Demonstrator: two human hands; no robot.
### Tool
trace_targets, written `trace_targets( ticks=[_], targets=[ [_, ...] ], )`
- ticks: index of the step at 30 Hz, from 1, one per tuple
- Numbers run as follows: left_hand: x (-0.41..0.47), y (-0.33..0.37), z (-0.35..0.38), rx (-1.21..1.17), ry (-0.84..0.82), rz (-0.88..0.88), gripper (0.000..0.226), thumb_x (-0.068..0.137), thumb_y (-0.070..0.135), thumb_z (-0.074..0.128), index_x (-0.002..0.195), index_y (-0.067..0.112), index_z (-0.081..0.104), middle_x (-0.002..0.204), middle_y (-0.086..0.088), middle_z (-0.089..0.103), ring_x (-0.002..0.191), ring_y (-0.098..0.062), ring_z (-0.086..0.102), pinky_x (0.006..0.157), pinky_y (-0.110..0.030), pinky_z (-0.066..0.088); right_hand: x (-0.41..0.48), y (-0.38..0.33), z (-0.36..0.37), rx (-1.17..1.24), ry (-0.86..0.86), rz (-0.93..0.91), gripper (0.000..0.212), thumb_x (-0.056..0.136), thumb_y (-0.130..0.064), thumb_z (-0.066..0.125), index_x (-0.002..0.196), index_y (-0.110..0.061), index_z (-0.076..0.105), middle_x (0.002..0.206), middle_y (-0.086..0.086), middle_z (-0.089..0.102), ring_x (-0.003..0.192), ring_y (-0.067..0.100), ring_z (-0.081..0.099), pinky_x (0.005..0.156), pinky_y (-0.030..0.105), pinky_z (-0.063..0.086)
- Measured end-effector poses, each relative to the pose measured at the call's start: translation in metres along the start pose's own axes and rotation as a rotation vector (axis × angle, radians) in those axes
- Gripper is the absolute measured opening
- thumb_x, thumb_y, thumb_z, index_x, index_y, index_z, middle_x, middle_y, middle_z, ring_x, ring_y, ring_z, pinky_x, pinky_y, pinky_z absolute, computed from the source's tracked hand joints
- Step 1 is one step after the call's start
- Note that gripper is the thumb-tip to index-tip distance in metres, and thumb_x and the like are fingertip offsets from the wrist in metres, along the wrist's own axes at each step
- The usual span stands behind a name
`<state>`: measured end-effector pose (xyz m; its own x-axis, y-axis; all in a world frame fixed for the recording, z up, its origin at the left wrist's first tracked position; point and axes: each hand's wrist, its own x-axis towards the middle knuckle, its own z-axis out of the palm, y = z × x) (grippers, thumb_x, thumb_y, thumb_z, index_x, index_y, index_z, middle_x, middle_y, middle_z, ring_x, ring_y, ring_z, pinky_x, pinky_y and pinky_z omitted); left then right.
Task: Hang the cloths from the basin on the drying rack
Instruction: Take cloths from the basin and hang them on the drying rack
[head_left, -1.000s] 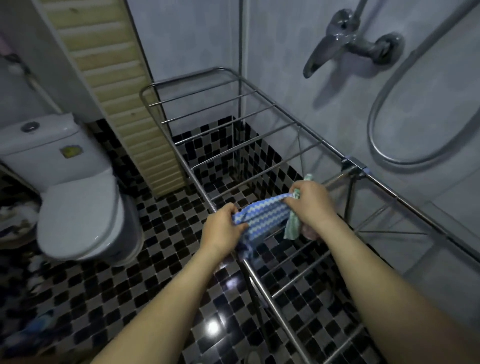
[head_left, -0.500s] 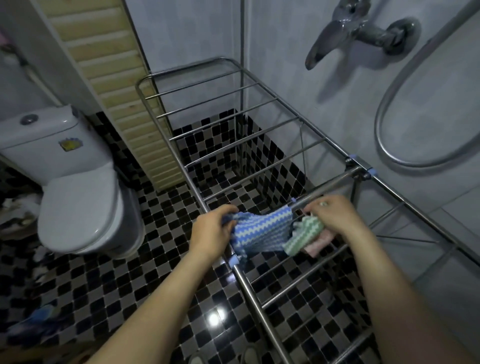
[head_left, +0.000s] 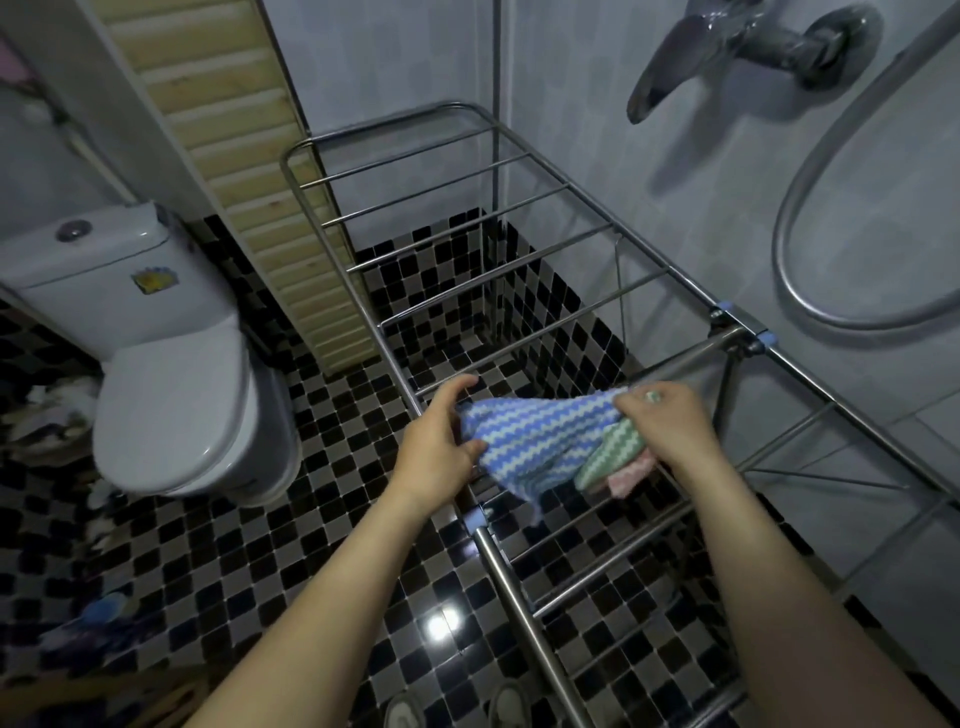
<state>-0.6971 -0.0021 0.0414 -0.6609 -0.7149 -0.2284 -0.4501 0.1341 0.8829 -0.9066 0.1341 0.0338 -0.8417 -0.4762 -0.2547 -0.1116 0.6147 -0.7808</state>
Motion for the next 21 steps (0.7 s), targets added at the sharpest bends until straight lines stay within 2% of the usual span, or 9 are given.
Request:
trace_targets(
  ticks=[2,4,6,8,9,12,15,18,21],
  targets=[
    [0.002,0.001,0.001,0.222,0.031,0.057,0.077,0.086,0.004,0.066,0.141,0.043,0.029,0.123,-0.002,0.059,0.099,-0.014,0.065,0.085,-0.037,0.058,0.009,-0.007,-0.003,-0.171,0.023,-0.074,0.023,0.078,-0.026,0.068,0.070,-0.003,0.069,0.064,0.012,0.066,0.065,0.026,0.063,0.065,0.037,0.053],
    [0.002,-0.001,0.004,0.453,0.057,0.088,0.079,0.084,0.009,0.068,0.145,0.039,0.027,0.132,-0.003,0.053,0.108,-0.017,0.059,0.092,-0.035,0.053,0.012,-0.012,0.001,-0.296,-0.042,-0.100,0.027,0.078,-0.030,0.068,0.072,-0.003,0.070,0.067,0.012,0.068,0.069,0.030,0.065,0.068,0.038,0.053],
    [0.000,-0.004,0.006,0.616,0.084,0.130,0.064,0.086,0.018,0.067,0.141,0.034,0.038,0.133,0.001,0.048,0.121,-0.017,0.048,0.098,-0.034,0.046,0.011,-0.014,0.005,-0.351,-0.086,-0.124,0.030,0.081,-0.031,0.069,0.078,-0.001,0.070,0.073,0.016,0.069,0.071,0.030,0.067,0.068,0.037,0.053],
    [-0.004,-0.005,0.007,0.705,0.029,0.174,0.039,0.089,0.037,0.062,0.127,0.032,0.055,0.124,0.007,0.054,0.117,-0.013,0.045,0.095,-0.033,0.045,0.011,-0.014,0.007,-0.371,-0.101,-0.137,0.030,0.084,-0.032,0.069,0.080,-0.003,0.069,0.071,0.011,0.068,0.069,0.026,0.066,0.066,0.034,0.052],
    [-0.006,-0.005,0.008,0.757,-0.020,0.180,0.034,0.089,0.045,0.060,0.121,0.032,0.060,0.119,0.009,0.057,0.113,-0.012,0.044,0.093,-0.033,0.043,0.011,-0.014,0.008,-0.386,-0.104,-0.145,0.030,0.085,-0.033,0.069,0.080,-0.004,0.069,0.069,0.009,0.068,0.067,0.025,0.066,0.065,0.032,0.051],
    [-0.010,-0.007,0.010,0.850,-0.046,0.198,0.034,0.086,0.052,0.061,0.113,0.033,0.065,0.115,0.011,0.059,0.109,-0.011,0.040,0.091,-0.031,0.039,0.011,-0.015,0.007,-0.421,-0.123,-0.154,0.030,0.086,-0.035,0.067,0.078,-0.006,0.068,0.065,0.006,0.066,0.061,0.022,0.066,0.060,0.030,0.053],
    [-0.013,-0.003,0.009,0.907,0.006,0.218,0.032,0.084,0.051,0.063,0.109,0.030,0.069,0.117,0.010,0.055,0.109,-0.012,0.036,0.090,-0.030,0.037,0.010,-0.017,0.007,-0.428,-0.183,-0.137,0.029,0.085,-0.038,0.068,0.080,-0.009,0.067,0.067,0.005,0.068,0.061,0.021,0.068,0.066,0.037,0.058],
    [-0.017,0.001,0.004,0.997,0.033,0.218,0.033,0.083,0.053,0.063,0.101,0.027,0.072,0.118,0.008,0.053,0.111,-0.014,0.035,0.091,-0.031,0.037,0.007,-0.018,0.009,-0.436,-0.215,-0.148,0.030,0.083,-0.041,0.070,0.077,-0.011,0.065,0.069,0.004,0.068,0.063,0.020,0.067,0.069,0.037,0.057],
    [-0.019,0.004,0.003,1.068,0.051,0.210,0.037,0.083,0.058,0.060,0.098,0.026,0.073,0.120,0.007,0.054,0.114,-0.016,0.036,0.091,-0.033,0.038,0.002,-0.018,0.009,-0.497,-0.142,-0.152,0.033,0.084,-0.044,0.068,0.075,-0.012,0.063,0.065,0.000,0.063,0.059,0.017,0.062,0.054,0.027,0.046]
  ],
)
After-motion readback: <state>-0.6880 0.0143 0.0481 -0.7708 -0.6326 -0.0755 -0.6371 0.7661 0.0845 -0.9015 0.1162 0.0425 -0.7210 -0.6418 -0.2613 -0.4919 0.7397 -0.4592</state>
